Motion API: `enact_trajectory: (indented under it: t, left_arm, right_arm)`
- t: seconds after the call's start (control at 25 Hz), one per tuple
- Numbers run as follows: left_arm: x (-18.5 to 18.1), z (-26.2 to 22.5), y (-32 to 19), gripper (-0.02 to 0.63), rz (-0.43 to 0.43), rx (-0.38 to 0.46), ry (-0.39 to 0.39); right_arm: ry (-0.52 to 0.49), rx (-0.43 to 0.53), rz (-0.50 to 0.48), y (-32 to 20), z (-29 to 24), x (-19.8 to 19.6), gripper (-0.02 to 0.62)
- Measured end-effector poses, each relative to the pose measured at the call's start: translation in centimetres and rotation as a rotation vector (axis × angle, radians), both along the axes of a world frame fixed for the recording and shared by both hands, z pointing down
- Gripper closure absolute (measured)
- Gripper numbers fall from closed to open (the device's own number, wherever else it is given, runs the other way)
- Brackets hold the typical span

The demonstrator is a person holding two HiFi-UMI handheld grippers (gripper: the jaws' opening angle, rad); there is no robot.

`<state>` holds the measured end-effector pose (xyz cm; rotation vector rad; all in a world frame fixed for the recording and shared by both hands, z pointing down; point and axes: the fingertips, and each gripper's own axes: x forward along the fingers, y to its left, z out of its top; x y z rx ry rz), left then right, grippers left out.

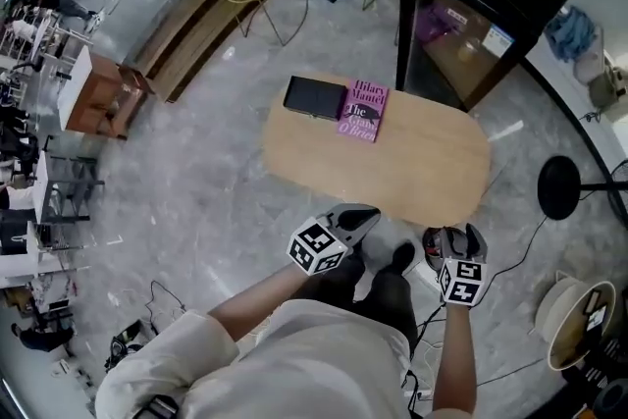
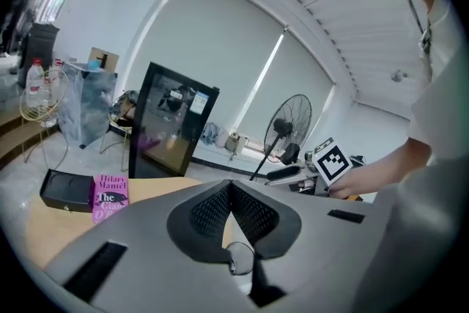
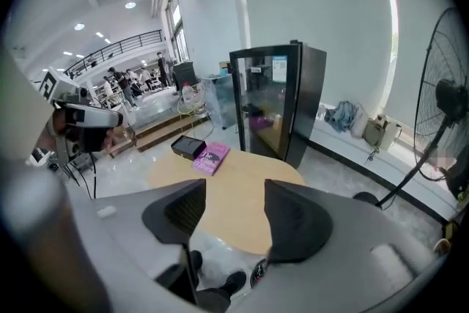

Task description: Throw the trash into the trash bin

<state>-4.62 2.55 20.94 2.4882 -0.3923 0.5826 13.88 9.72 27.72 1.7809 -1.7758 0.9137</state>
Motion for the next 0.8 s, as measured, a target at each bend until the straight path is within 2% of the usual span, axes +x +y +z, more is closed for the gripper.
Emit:
enact_trajectory:
  t: [0.24, 0.44, 0.52, 0.8]
  left_arm:
    - [-2.4, -6.8, -1.2, 0.598, -0.108, 0.063, 0.035]
    - [-2.8, -12.6, -1.5, 0.6, -0.143, 0.151, 0.064]
    - [-3.0, -14.9, -1.6, 0.598, -0.159, 0.183, 0.086]
    - [-4.3, -20.2, -1.8, 0.598, -0.197, 0.239, 0.114]
  right_arm:
    - [0.009, 0.121, -0.055, -1.5, -8.3, -1.7, 0.378]
    - [0.024, 0.231, -0.084, -2.5, -14.9, -2.0, 0.416]
    - [0.026, 0.277, -0.082, -2.6, -17.3, -1.9, 0.457]
    - [0.036, 0.375, -0.061, -2.3, -23.8, -1.2, 0.519]
